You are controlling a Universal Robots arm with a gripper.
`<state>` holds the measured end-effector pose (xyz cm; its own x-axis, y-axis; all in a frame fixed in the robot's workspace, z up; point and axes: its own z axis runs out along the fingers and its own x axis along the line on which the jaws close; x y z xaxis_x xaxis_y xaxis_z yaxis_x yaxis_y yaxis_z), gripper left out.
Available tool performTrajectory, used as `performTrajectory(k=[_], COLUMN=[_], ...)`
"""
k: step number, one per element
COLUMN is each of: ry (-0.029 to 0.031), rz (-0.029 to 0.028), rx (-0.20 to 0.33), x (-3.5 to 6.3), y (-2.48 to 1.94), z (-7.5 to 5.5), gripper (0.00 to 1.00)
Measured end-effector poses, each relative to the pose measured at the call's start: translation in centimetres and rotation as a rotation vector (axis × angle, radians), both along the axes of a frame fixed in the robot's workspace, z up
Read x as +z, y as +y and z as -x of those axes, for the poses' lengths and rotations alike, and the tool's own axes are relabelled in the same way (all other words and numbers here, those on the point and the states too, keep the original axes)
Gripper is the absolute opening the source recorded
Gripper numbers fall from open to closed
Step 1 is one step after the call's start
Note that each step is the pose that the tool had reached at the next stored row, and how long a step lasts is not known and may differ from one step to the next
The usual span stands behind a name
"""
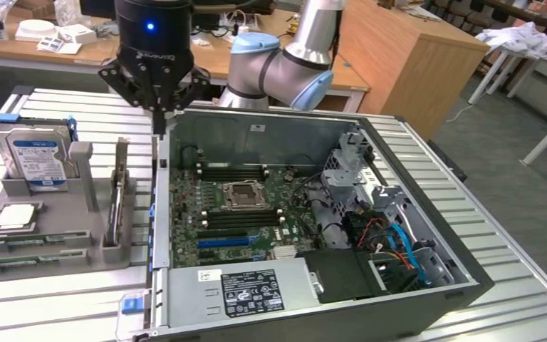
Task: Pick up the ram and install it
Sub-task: 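Reach for the ram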
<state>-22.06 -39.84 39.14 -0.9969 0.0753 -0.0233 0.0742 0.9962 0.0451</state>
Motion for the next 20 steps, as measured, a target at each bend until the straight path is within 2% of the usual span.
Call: performTrajectory(k=[20], ry=[0.0], rz=[0.0], rx=[0.0], x=[-0.17], y=[0.0], z=[4.4], gripper=[0.11])
